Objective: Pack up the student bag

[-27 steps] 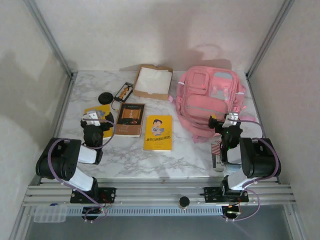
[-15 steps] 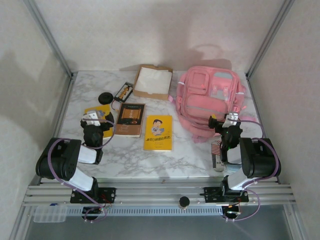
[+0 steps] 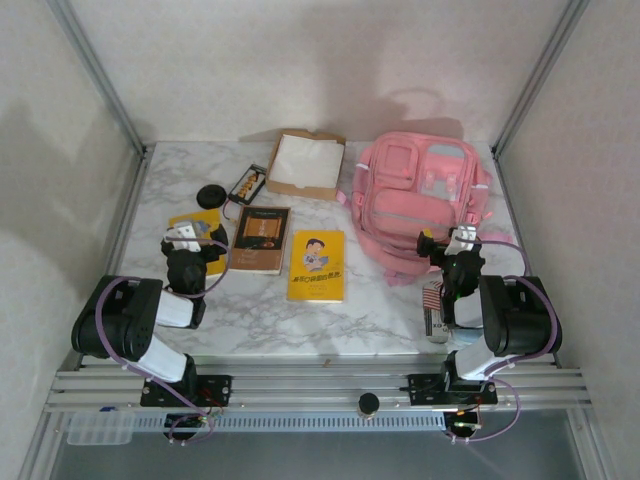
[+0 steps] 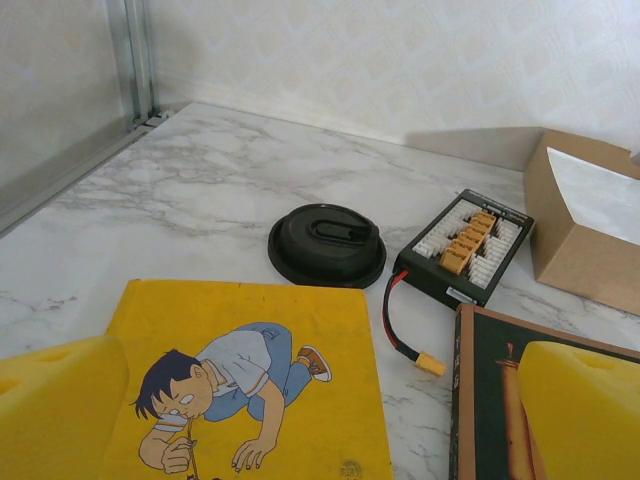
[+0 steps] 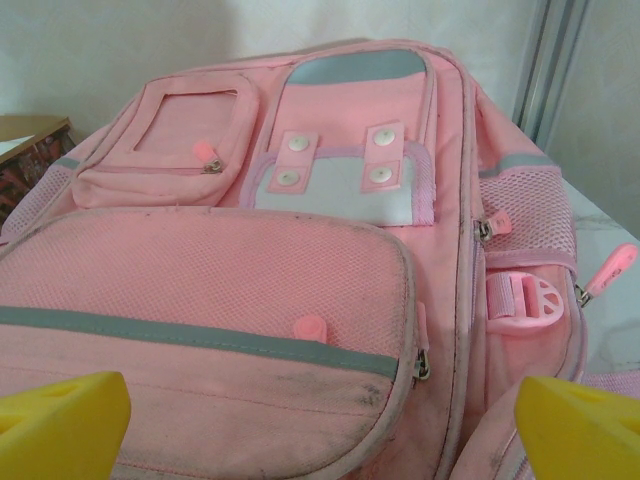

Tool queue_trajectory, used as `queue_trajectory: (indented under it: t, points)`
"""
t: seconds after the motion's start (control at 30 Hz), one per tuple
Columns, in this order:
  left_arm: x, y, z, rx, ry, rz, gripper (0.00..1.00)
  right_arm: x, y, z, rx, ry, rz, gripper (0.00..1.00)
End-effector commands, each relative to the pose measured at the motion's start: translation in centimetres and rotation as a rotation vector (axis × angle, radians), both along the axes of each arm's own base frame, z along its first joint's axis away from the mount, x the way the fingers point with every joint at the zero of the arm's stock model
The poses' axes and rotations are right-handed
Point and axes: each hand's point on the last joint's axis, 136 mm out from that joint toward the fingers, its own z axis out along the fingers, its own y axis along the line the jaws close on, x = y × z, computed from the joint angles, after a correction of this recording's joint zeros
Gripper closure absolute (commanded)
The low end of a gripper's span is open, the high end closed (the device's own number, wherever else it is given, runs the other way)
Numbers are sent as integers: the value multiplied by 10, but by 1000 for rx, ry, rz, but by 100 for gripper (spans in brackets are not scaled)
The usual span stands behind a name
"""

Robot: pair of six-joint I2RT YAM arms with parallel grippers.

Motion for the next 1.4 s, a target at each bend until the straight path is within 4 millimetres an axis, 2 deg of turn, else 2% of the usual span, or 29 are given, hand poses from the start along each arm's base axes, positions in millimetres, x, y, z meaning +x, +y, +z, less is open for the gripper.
queue_trajectory:
  t: [0.0, 0.3, 0.4, 0.53, 0.57, 0.6, 0.73, 0.8, 0.87, 0.93, 1.03, 1.17, 1.3, 1.37]
  points:
    - [2, -2, 5, 4, -19, -3, 1, 5, 1, 12, -11, -43, 3, 1]
    - [2, -2, 5, 4, -19, -4, 1, 5, 2, 13, -11, -46, 4, 1]
    - [4, -10, 10, 14, -20, -51, 1, 5, -2, 16, -2, -52, -18, 1]
    - [0, -9, 28, 11, -35, -45, 1, 4, -13, 28, 11, -31, -82, 1]
    - [0, -8, 34, 5, -33, -39, 1, 11, -15, 43, 21, -44, -99, 1]
    - [-1, -6, 39, -6, -29, -29, 1, 13, -17, 47, 34, -30, -110, 1]
    - [-1, -3, 76, -142, -64, -5, 1, 18, -24, 66, 135, 40, -154, 1]
    - [1, -6, 92, -255, -68, -11, 1, 18, -35, 71, 266, 100, -252, 1]
    - [5, -8, 104, -384, -64, -2, 1, 21, -27, 75, 325, 183, -218, 1]
    - [6, -7, 106, -503, -74, 14, 1, 21, -18, 76, 399, 229, -187, 1]
    - [13, -19, 110, -623, -62, -54, 1, 13, -22, 74, 490, 295, -209, 1]
    - [20, -39, 112, -702, 31, -91, 1, 7, -29, 77, 510, 339, -211, 1]
    - [21, -86, 118, -758, 88, -189, 1, 6, -48, 78, 544, 401, -257, 1]
    - [21, -115, 111, -778, 164, -239, 1, 10, -54, 81, 569, 418, -257, 1]
